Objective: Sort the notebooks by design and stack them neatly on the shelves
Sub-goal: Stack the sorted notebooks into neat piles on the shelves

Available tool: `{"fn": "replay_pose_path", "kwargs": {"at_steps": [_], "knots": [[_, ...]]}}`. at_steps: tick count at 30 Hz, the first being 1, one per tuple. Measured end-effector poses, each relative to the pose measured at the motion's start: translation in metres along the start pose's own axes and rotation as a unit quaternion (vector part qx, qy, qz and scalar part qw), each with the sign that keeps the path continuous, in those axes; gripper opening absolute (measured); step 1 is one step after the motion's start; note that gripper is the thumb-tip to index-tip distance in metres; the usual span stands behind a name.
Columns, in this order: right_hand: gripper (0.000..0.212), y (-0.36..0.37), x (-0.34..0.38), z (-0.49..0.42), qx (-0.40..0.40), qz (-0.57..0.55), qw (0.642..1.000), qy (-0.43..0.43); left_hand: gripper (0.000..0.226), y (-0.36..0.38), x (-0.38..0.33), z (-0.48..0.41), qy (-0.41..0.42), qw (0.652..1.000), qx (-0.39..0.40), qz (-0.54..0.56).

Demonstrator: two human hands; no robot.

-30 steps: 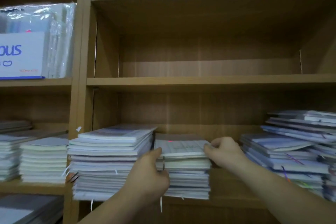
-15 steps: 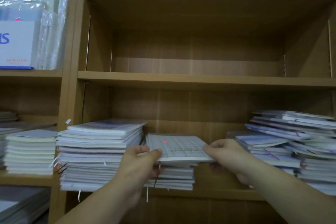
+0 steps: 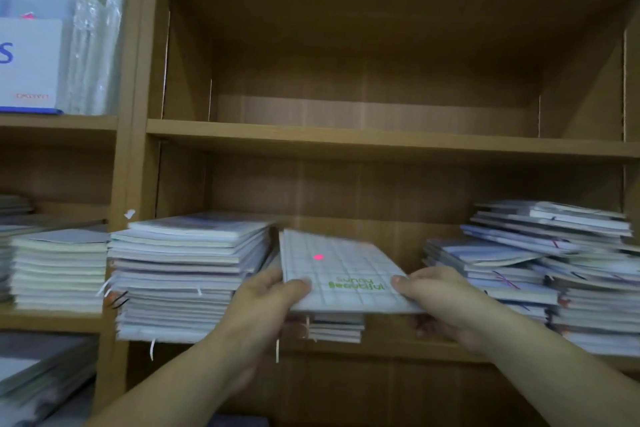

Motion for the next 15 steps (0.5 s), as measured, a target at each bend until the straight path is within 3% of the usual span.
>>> {"fn": "replay_pose_path", "kwargs": {"at_steps": [3, 9, 15], "knots": [[0.028, -0.002, 0.005, 0.001, -0.008, 0.011, 1.0, 0.011, 0.025, -0.003, -0.012, -0.005, -0.036, 0.999, -0.02, 0.001], [0.005, -0.001, 0.013, 0.008, 0.007, -0.015, 1.0, 0.0, 0.022, 0.001, -0.016, -0.012, -0.066, 0.995, -0.065, 0.044], [0.023, 0.002, -0.004, 0.02, 0.045, -0.097, 0.994, 0.036, 0.028, -0.011, -0.007, 0.011, -0.082, 0.996, 0.042, 0.01]]}}
Point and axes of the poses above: each hand's wrist, its own z-axis away from the middle knuckle, its own y-axis out of the palm, x = y × z, the point moved 2 cm from there along -z, towards the middle knuckle, and after that the axes turned 11 degrees about z, right-handed, at the moved point
